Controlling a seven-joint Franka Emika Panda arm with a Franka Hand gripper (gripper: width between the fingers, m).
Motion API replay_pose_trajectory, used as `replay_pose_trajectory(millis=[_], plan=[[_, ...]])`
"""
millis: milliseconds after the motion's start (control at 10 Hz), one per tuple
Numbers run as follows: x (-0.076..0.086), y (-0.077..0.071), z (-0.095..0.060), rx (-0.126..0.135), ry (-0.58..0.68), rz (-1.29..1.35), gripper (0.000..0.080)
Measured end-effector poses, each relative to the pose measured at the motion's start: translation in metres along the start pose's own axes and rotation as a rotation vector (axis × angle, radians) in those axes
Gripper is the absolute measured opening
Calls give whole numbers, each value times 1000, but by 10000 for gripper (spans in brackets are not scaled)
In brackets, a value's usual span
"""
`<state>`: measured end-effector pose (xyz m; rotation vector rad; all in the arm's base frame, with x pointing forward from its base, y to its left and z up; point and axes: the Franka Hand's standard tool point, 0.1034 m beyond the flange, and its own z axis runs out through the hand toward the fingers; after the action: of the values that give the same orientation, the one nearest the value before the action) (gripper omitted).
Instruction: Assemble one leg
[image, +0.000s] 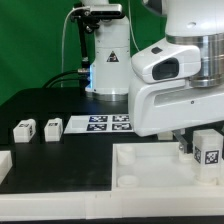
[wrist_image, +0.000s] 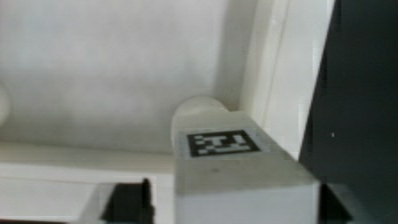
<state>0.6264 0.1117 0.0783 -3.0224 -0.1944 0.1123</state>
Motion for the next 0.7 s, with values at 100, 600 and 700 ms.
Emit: replay_pose_trajectory(millis=[100, 600, 700], plan=[[0, 0, 0, 0, 0, 0, 291], [2, 0, 1, 30, 10, 594, 291], [2, 1, 1, 55, 2, 790, 291]])
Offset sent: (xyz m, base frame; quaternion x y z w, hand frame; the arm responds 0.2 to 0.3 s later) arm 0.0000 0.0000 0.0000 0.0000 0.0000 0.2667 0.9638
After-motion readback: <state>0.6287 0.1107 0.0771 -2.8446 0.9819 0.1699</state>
